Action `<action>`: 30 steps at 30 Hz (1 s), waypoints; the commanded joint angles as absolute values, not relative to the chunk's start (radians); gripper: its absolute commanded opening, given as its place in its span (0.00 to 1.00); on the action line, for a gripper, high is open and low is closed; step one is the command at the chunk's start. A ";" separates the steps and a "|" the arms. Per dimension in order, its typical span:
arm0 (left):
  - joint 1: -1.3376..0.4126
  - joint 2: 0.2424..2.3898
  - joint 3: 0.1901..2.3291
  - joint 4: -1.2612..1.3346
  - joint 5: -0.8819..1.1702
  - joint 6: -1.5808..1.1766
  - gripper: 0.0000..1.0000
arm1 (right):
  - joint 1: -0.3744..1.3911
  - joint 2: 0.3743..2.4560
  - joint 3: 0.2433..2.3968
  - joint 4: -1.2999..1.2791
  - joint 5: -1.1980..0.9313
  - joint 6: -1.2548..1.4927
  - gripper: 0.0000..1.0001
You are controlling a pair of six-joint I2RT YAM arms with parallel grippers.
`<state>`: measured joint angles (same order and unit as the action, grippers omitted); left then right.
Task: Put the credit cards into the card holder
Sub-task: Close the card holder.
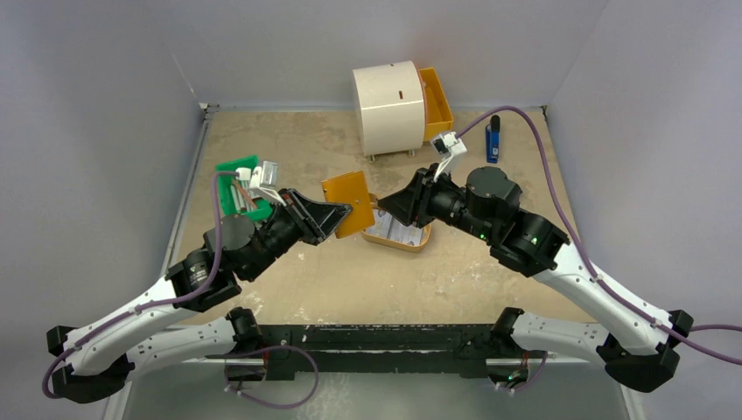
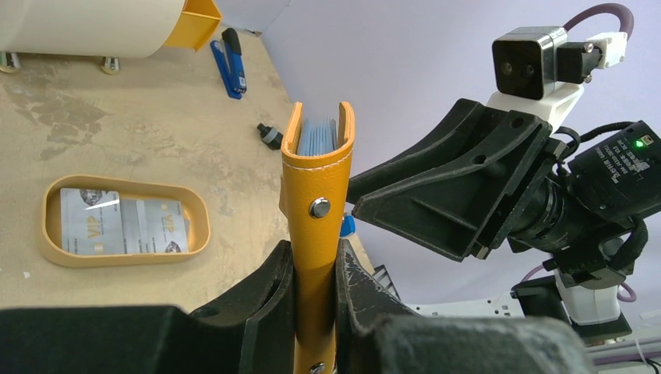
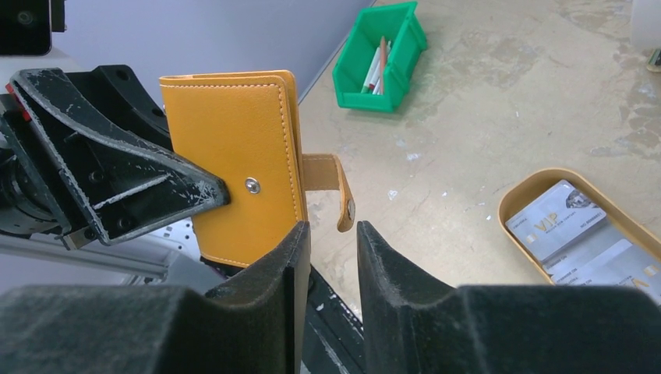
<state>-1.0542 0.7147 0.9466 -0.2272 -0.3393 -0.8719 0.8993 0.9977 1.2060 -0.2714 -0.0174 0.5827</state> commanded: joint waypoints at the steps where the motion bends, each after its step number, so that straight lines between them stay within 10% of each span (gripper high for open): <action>1: -1.051 0.700 0.995 -0.174 -0.319 -0.872 0.00 | 0.903 0.997 1.227 -0.212 -0.026 0.585 0.28; 30: -1.051 0.690 0.992 -0.172 -0.314 -0.878 0.00 | 0.903 1.008 1.221 -0.221 -0.089 0.601 0.02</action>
<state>-1.0542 0.7052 0.9466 -0.2272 -0.3256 -0.8726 0.8993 1.0161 1.2060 -0.2646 -0.0570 0.5945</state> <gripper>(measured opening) 0.163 0.033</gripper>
